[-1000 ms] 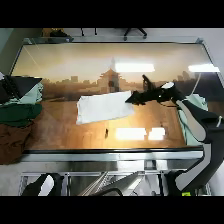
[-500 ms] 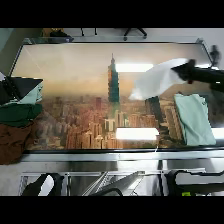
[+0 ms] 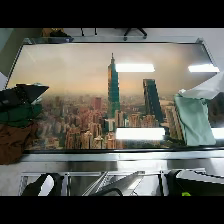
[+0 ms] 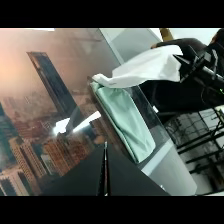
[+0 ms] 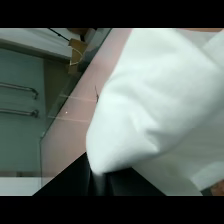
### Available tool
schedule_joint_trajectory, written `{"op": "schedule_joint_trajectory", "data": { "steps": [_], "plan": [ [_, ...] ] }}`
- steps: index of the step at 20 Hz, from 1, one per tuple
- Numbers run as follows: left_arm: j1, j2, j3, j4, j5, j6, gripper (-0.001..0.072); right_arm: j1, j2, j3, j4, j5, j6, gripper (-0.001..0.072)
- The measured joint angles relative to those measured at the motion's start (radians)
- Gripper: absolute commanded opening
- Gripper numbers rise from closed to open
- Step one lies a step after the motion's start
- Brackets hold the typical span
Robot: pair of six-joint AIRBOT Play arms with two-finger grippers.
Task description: Fold the shirts.
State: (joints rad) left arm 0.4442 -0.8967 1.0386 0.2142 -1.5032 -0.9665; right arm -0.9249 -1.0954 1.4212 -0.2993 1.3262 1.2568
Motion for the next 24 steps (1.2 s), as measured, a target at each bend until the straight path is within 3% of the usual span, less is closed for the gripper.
{"op": "schedule_joint_trajectory", "data": {
  "steps": [5, 12, 18, 24],
  "plan": [
    [0.0, 0.0, -0.053, -0.004, 0.053, 0.034, 0.002, -0.041, 0.023, 0.0, -0.058, 0.124, 0.156, 0.0016],
    [0.0, 0.0, -0.065, -0.006, 0.064, 0.073, 0.0019, -0.1, 0.133, -0.072, -0.505, 0.266, 0.366, 0.0017],
    [0.0, 0.0, -0.066, -0.006, 0.069, 0.109, 0.0019, -0.18, 0.183, -0.152, -0.805, 0.315, 0.443, 0.0017],
    [0.0, 0.0, -0.066, -0.006, 0.088, 0.132, 0.002, -0.198, 0.186, -0.312, -0.943, 0.244, 0.465, 0.0019]
  ]
}}
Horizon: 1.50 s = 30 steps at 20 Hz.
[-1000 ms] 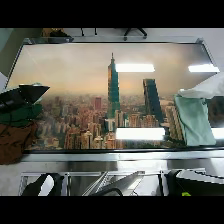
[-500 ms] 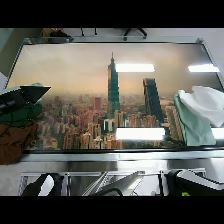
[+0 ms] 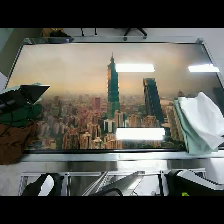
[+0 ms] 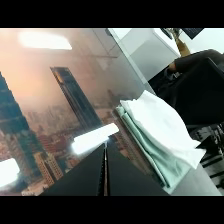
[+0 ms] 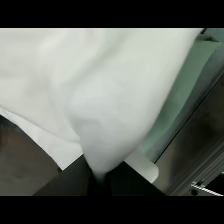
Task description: Fold the shirts.
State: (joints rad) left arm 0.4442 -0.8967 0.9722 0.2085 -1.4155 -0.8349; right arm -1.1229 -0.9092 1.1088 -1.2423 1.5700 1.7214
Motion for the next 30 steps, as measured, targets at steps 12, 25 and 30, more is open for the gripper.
{"op": "schedule_joint_trajectory", "data": {
  "steps": [12, 25, 30],
  "plan": [
    [0.0, 0.0, 0.0, 0.002, 0.023, 0.009, 0.002, 0.003, -0.024, 0.03, -0.117, -0.142, 0.046, 0.0663],
    [-0.111, 0.076, -0.113, 0.013, 0.063, -0.06, 0.0017, 0.744, 0.095, -0.007, 0.29, -0.293, -0.17, 0.0016],
    [-0.385, 0.247, -0.322, 0.158, 0.158, -0.215, 0.0018, 1.149, 0.145, -0.243, 0.266, -0.41, -0.198, 0.0017]
  ]
}}
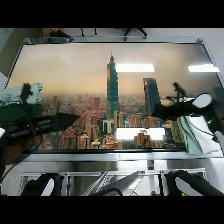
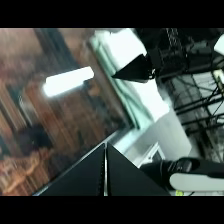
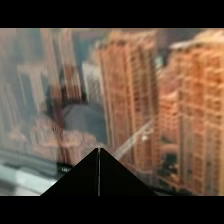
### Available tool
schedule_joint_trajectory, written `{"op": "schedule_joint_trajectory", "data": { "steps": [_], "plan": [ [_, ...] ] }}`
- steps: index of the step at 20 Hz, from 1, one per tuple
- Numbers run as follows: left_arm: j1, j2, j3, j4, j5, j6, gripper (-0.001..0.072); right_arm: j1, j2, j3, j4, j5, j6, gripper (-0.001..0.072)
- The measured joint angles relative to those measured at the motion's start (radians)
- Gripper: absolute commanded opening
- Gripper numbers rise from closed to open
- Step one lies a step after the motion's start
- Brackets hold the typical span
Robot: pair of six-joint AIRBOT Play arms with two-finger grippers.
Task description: Fold the shirts.
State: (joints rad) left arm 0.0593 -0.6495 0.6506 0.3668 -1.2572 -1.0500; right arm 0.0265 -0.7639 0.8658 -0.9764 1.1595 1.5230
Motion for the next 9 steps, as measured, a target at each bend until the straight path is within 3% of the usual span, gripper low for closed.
{"op": "schedule_joint_trajectory", "data": {
  "steps": [4, 9],
  "plan": [
    [-0.159, 0.086, -0.067, 0.071, 0.1, -0.099, 0.0019, 0.136, 0.002, -0.053, -0.003, -0.042, -0.023, 0.0016],
    [-0.263, 0.115, -0.087, 0.095, 0.144, -0.137, 0.0019, 0.179, 0.002, -0.068, -0.005, -0.044, -0.033, 0.0016]
  ]
}}
